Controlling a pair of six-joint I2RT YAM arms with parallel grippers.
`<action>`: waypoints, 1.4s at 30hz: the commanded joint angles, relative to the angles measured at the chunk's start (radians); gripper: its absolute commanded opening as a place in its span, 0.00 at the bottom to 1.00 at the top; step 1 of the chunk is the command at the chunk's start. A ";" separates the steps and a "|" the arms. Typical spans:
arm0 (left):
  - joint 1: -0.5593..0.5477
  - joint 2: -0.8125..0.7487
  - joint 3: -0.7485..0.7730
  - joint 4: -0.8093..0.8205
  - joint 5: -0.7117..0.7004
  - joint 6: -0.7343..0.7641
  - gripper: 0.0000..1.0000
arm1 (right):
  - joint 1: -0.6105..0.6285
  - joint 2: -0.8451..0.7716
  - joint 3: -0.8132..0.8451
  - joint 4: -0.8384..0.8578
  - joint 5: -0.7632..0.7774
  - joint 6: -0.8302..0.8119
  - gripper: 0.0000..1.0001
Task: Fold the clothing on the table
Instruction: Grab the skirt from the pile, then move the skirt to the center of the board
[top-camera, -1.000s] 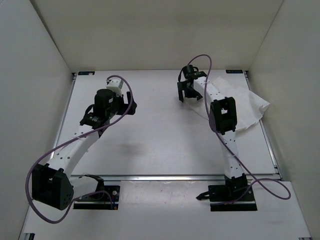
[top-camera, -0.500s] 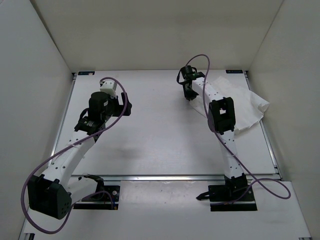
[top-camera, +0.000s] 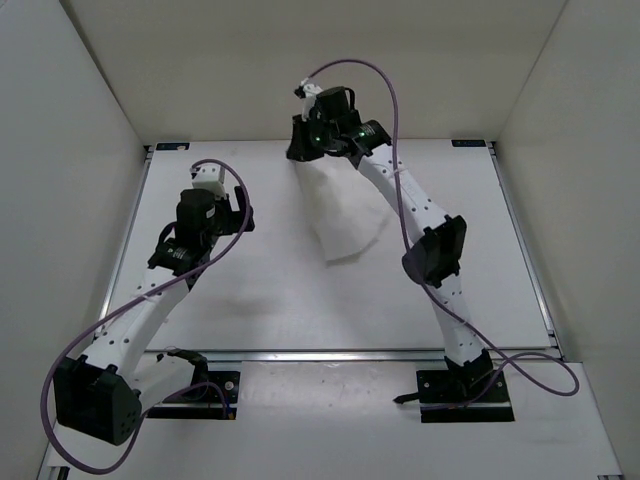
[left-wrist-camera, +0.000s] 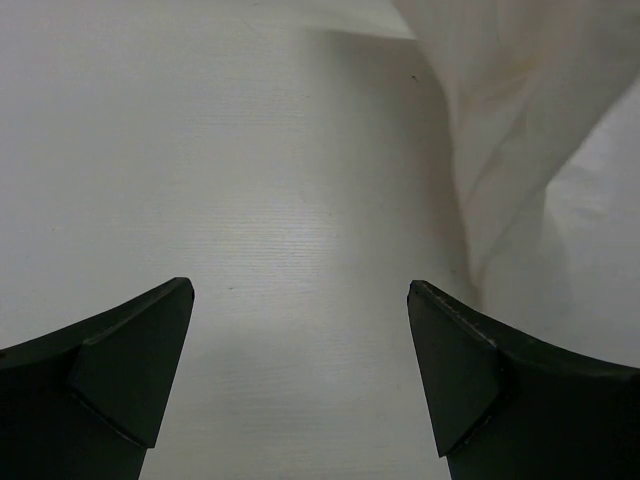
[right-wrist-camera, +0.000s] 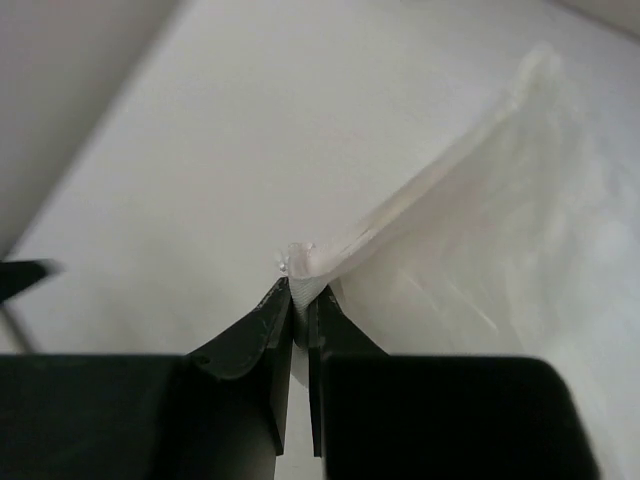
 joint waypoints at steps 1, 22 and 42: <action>0.004 -0.032 -0.010 0.031 -0.066 0.000 0.99 | -0.008 -0.313 -0.016 0.127 -0.155 0.085 0.00; 0.060 -0.145 -0.065 0.142 0.084 -0.011 0.99 | -0.293 -0.602 -1.115 0.125 0.037 0.013 1.00; -0.157 0.195 -0.057 0.201 0.492 -0.006 0.99 | -0.397 -0.742 -1.343 0.112 0.127 -0.022 0.94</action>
